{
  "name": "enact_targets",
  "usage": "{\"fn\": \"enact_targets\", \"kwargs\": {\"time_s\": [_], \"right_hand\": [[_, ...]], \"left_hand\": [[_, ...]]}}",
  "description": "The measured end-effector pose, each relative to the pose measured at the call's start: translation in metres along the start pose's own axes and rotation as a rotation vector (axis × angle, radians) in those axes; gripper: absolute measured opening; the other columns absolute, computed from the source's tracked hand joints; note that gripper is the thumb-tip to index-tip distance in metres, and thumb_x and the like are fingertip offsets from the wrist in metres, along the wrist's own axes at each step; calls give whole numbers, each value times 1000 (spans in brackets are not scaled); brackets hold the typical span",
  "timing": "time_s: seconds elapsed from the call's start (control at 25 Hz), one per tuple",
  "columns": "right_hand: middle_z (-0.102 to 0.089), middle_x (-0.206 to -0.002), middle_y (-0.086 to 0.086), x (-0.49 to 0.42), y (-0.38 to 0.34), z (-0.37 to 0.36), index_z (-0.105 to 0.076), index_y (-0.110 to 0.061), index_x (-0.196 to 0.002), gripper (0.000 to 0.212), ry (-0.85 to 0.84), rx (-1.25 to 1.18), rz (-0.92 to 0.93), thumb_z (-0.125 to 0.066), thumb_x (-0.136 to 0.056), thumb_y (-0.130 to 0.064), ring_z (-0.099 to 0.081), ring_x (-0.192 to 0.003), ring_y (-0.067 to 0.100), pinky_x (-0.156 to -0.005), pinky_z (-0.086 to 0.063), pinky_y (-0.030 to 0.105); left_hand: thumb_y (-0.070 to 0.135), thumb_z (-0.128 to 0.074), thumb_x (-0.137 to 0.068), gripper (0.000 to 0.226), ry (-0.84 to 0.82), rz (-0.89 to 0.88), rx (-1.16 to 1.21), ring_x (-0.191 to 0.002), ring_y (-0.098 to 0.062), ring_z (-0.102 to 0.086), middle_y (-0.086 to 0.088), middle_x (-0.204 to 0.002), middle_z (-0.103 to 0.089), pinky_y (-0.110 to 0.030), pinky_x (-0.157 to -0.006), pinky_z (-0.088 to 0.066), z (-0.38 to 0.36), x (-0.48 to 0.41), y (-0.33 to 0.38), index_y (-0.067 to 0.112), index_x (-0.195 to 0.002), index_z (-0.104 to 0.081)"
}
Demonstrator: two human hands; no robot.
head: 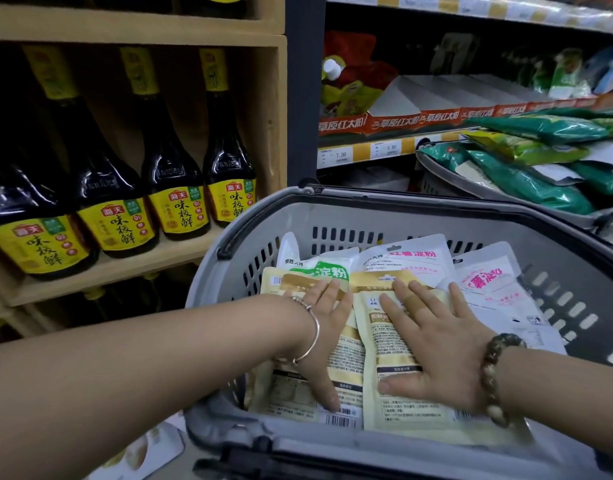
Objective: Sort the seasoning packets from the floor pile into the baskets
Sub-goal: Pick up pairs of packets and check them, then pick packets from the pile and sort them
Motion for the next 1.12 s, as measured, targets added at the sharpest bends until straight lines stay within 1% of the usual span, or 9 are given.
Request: {"fn": "enact_targets", "kwargs": {"time_s": [0.12, 0.24, 0.32, 0.4, 0.48, 0.6, 0.8, 1.04, 1.12], "right_hand": [[25, -153, 0, 0, 3, 7, 21, -25, -145, 123, -14, -15, -5, 5, -43, -93, 21, -142, 19, -110, 15, 52], [8, -157, -3, 2, 6, 24, 12, -32, -146, 103, -4, -74, -24, -20, -65, -88, 0, -144, 14, -116, 3, 43], [-9, -157, -5, 2, 4, 46, 7, -33, -147, 96, 103, -161, -36, -35, -74, -79, -19, -141, 13, -115, -11, 35], [-23, -153, -4, -1, -4, 77, -2, -31, -148, 91, 243, -200, -21, -40, -76, -72, -33, -134, 16, -109, -26, 30], [-29, -151, -3, -5, -25, 110, -11, -29, -148, 87, 354, -205, 31, -39, -76, -69, -39, -129, 18, -104, -32, 29], [-35, -148, -4, -13, -72, 156, -22, -30, -146, 79, 469, -254, 132, -42, -77, -66, -43, -127, 19, -100, -36, 31], [-49, -134, -2, -38, -186, 210, -39, -29, -137, 62, 524, -191, 306, -47, -83, -58, -50, -118, 21, -94, -40, 35], [-58, -109, 4, -93, -324, 189, -57, -20, -109, 31, 258, 187, 324, -48, -88, -41, -55, -98, 27, -77, -35, 39], [-59, -112, 4, -109, -356, 171, -57, -19, -110, 27, 220, 242, 333, -48, -89, -33, -55, -103, 26, -82, -35, 39]], "left_hand": [[60, -69, -69, 130, 5, -18, -14, -139, -23, 28, -6, -150, 35, -44, -117, 4, 13, 2, -4, 16, -141, 30], [55, -64, -77, 103, 122, -55, 75, -145, -24, -2, -3, -158, 7, -44, -117, -14, 35, 14, -11, 22, -150, 0], [51, -61, -82, 79, 306, -61, 149, -138, -22, -28, -1, -153, -20, -42, -110, -30, 55, 33, -23, 26, -146, -21], [49, -56, -85, 67, 536, -4, 203, -130, -19, -39, 2, -146, -36, -38, -105, -35, 76, 62, -45, 28, -143, -29], [50, -54, -86, 64, 720, 86, 277, -129, -18, -40, 4, -143, -40, -39, -105, -35, 85, 99, -74, 30, -142, -31], [51, -55, -84, 63, 865, 186, 375, -128, -19, -41, 5, -142, -41, -42, -105, -35, 74, 152, -118, 32, -141, -33], [48, -57, -83, 62, 948, 434, 443, -131, -15, -37, 8, -144, -37, -39, -106, -33, 13, 228, -200, 31, -140, -35], [49, -56, -84, 62, 841, 651, 521, -129, -19, -41, 5, -142, -42, -38, -103, -36, -97, 262, -264, 33, -139, -34], [50, -56, -84, 63, 801, 705, 582, -130, -19, -41, 6, -145, -39, -36, -102, -35, -134, 264, -279, 32, -140, -34]]}}
Point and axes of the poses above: each hand's wrist, its own x-axis away from the middle knuckle, its own z-axis out of the back of the hand, y = z × x, the point moved 9 cm from there along -x, towards the middle knuckle
